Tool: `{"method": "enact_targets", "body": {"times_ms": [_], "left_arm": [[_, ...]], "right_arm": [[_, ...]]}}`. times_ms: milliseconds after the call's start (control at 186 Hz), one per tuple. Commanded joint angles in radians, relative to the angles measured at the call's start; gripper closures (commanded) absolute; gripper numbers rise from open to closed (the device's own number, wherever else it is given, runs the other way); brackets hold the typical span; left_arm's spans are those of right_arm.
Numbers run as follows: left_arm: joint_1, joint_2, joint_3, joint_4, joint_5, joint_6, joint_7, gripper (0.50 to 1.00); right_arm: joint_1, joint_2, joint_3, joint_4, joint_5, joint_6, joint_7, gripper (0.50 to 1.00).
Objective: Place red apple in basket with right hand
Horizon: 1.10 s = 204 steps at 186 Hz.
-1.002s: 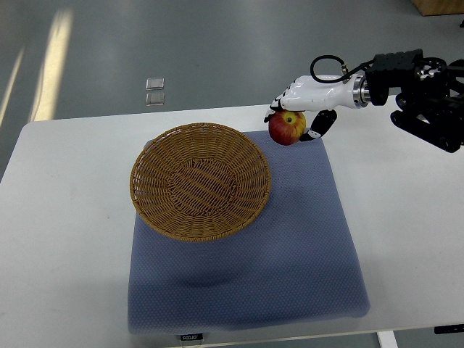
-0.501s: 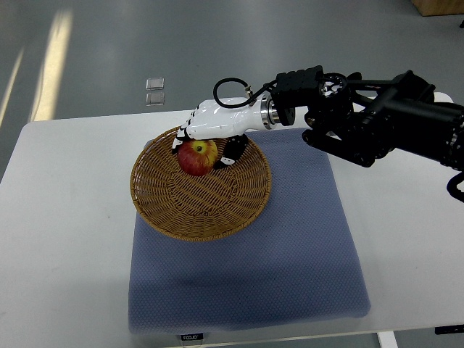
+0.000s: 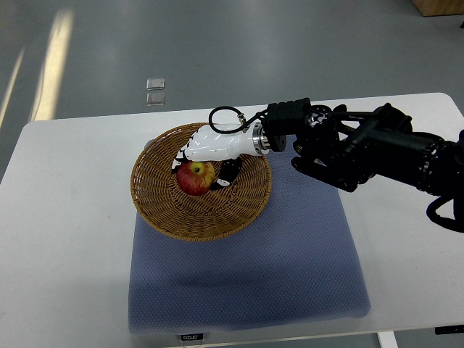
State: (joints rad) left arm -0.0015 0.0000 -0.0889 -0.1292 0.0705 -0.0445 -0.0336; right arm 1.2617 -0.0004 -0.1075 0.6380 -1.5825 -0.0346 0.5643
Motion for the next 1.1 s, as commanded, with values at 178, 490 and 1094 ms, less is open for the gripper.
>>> {"method": "enact_targets", "body": {"times_ms": [178, 490, 1094], "left_arm": [[0.0, 0.0, 0.0, -0.001, 0.0, 0.0, 0.0, 0.5], [0.0, 0.0, 0.0, -0.001, 0.0, 0.0, 0.0, 0.5], [0.0, 0.0, 0.0, 0.0, 0.0, 0.0, 0.0, 0.5]], "right_arm": [[-0.001, 0.0, 0.002, -0.003, 0.004, -0.004, 0.002, 0.642], [0.001, 0.0, 0.002, -0.001, 0.006, -0.005, 0.002, 0.603], [0.065, -0.113, 0.176, 0.0, 0.128, 0.019, 0.006, 0.587]]}}
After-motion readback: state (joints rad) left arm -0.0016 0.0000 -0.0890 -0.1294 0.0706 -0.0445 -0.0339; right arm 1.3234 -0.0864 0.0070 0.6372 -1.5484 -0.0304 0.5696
